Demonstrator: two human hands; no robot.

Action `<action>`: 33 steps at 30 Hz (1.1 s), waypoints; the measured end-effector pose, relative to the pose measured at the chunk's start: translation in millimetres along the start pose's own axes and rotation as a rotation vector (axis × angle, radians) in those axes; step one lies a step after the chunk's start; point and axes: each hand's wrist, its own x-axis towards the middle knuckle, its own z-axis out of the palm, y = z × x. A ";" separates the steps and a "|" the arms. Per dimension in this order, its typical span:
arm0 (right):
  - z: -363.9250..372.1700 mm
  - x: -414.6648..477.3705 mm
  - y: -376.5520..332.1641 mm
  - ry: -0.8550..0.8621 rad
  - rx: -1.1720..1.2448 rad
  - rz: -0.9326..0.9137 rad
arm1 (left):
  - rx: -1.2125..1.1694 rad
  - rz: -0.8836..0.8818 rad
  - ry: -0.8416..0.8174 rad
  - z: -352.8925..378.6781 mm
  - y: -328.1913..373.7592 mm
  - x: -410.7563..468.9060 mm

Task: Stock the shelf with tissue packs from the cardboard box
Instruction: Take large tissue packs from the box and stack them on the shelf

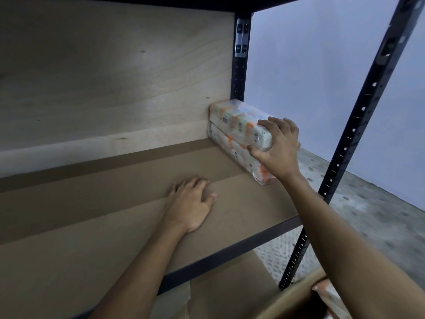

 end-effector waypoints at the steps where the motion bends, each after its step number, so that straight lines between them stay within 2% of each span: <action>1: -1.3 -0.2 -0.6 -0.010 -0.007 0.002 | 0.000 0.000 0.001 0.1 -0.2 0.1; 9: -14.1 -1.2 -1.5 -0.089 -0.073 0.002 | -0.004 -0.004 0.007 -1.6 1.1 -1.2; 21: -43.6 -22.3 -11.1 -0.087 -0.079 0.006 | -0.015 -0.006 -0.022 -11.0 7.4 -7.7; 26: -65.8 -53.1 -13.1 -0.091 -0.057 -0.032 | -0.049 0.010 -0.059 -19.3 11.6 -19.7; 33: -93.5 -130.1 -24.0 -0.153 -0.038 -0.066 | -0.241 0.088 -0.110 -20.9 34.6 -57.6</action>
